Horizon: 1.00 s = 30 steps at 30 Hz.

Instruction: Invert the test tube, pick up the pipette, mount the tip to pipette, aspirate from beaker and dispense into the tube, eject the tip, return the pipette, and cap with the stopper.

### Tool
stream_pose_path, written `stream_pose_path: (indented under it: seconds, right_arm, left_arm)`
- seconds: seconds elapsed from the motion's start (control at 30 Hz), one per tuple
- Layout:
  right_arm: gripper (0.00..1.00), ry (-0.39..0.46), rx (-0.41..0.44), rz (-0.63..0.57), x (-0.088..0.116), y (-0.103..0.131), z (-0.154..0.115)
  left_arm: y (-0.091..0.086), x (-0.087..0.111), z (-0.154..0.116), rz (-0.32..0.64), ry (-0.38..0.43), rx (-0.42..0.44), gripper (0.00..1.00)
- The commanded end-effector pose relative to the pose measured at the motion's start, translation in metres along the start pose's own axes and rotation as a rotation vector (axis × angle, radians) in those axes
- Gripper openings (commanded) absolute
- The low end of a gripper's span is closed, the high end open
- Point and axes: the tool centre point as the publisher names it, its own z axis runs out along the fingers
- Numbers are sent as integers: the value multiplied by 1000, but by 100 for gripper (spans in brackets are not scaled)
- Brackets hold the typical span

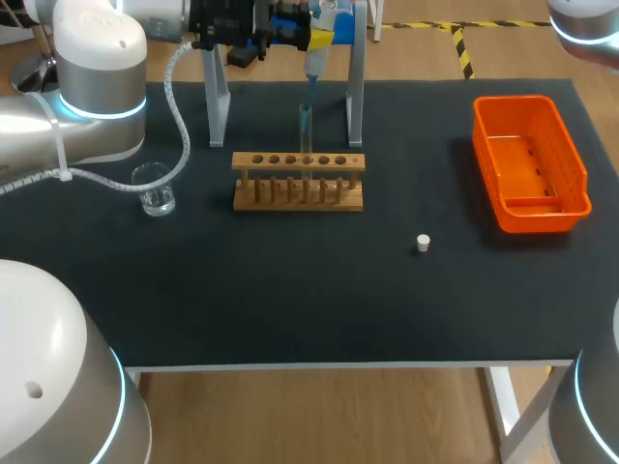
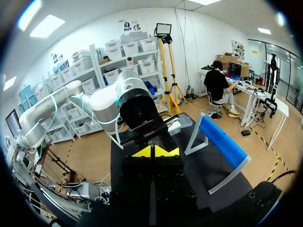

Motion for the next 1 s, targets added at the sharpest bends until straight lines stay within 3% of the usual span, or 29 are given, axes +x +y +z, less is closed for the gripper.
stream_pose_path:
  seconds: [0.03, 1.0]
  right_arm:
    - [0, 5, 6, 3, -3, -4, 3]
    - [0, 11, 25, 18, -4, -12, 7]
  left_arm:
    - [-3, -1, -1, 3, -1, 4, 0]
    - [-3, -1, -1, 3, -1, 4, 0]
